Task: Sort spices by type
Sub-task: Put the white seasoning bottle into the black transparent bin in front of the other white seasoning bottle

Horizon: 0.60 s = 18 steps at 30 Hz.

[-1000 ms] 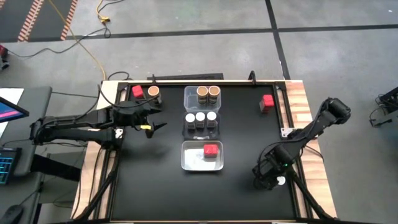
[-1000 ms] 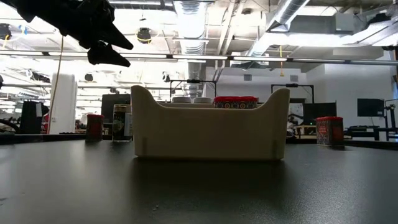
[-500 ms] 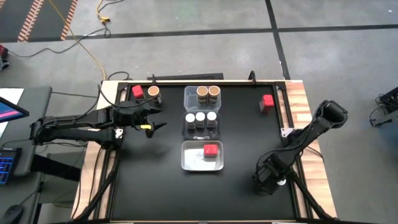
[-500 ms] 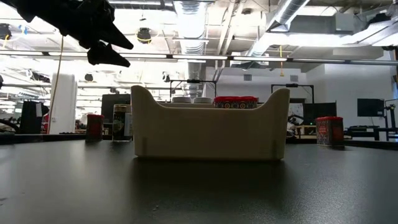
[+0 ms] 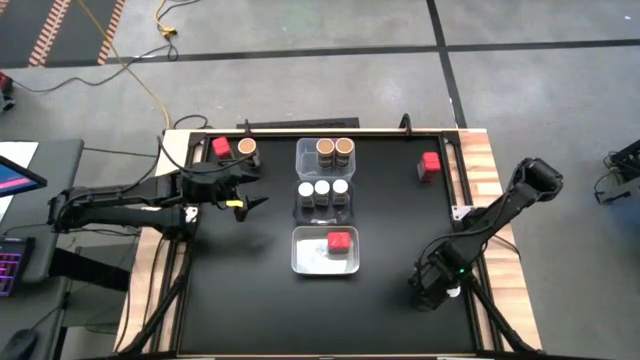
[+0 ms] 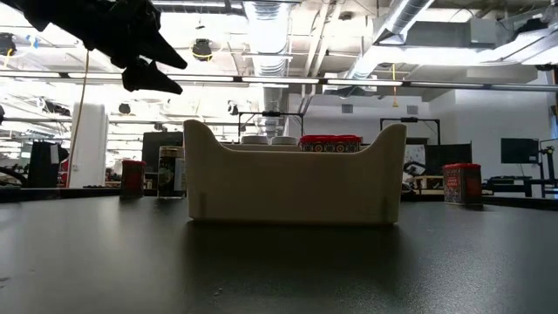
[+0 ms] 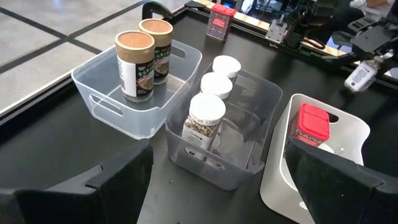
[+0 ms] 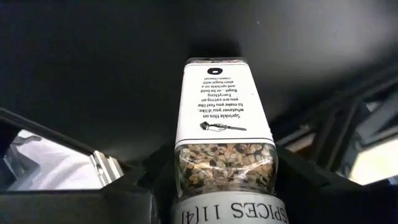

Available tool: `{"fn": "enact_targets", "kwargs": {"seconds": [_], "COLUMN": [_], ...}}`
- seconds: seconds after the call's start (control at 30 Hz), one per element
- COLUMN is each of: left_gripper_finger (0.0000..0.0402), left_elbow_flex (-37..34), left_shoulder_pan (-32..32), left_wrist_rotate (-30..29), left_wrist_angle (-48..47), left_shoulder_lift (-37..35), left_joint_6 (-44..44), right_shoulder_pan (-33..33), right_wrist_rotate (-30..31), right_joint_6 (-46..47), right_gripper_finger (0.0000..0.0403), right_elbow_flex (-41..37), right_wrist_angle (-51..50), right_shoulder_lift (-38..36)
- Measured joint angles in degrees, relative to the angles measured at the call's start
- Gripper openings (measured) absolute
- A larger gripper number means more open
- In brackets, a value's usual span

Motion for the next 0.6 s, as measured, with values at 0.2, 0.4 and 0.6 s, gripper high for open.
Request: {"fn": "enact_targets", "kwargs": {"seconds": [0.2, 0.4, 0.6], "left_gripper_finger": [0.0352, 0.0352, 0.0352], "left_elbow_flex": [0.00, 0.00, 0.00], "left_shoulder_pan": [0.00, 0.02, 0.02], "left_wrist_rotate": [0.00, -0.26, -0.30], "left_wrist_angle": [0.00, 1.05, 1.57], "left_shoulder_lift": [0.00, 0.02, 0.02], "left_joint_6": [-0.50, 1.73, 4.45], "right_shoulder_pan": [-1.68, -7.77, -19.45], "right_wrist_rotate": [3.70, 16.73, 29.33], "right_joint_6": [-2.58, -11.05, -27.23], "right_gripper_finger": [0.0220, 0.0220, 0.0220], "right_elbow_flex": [7.26, 21.17, 35.01], "right_wrist_angle": [-11.98, -27.04, -27.57], "right_shoulder_lift": [-2.66, -3.10, 0.96]}}
